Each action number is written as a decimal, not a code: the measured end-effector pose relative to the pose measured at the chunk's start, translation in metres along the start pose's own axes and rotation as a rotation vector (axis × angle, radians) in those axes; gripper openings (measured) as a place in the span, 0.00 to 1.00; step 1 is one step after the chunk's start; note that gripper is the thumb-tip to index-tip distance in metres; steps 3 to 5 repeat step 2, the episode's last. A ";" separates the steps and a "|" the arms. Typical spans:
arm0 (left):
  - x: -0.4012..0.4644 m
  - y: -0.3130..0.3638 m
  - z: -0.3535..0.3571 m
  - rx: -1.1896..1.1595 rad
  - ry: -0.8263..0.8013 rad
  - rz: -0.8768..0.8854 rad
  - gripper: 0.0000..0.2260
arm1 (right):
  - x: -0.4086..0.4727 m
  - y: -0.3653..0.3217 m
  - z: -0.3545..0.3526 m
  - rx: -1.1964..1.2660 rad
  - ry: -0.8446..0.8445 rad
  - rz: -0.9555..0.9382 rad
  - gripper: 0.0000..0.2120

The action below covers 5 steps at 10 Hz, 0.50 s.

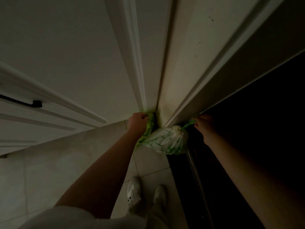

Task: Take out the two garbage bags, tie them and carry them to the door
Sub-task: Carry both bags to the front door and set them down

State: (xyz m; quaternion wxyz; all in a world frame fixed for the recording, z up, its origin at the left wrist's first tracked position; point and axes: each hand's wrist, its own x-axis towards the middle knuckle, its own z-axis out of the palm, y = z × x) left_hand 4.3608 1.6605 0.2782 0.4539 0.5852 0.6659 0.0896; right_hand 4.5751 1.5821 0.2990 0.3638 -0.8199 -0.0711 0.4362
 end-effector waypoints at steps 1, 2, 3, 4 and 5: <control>-0.001 -0.008 0.003 -0.004 -0.029 -0.005 0.10 | 0.001 0.010 0.004 0.000 -0.043 0.010 0.10; -0.001 -0.010 0.002 0.029 -0.033 -0.007 0.10 | 0.005 0.018 0.007 -0.012 -0.052 0.018 0.13; -0.001 -0.010 0.002 0.029 -0.033 -0.007 0.10 | 0.005 0.018 0.007 -0.012 -0.052 0.018 0.13; -0.001 -0.010 0.002 0.029 -0.033 -0.007 0.10 | 0.005 0.018 0.007 -0.012 -0.052 0.018 0.13; -0.001 -0.010 0.002 0.029 -0.033 -0.007 0.10 | 0.005 0.018 0.007 -0.012 -0.052 0.018 0.13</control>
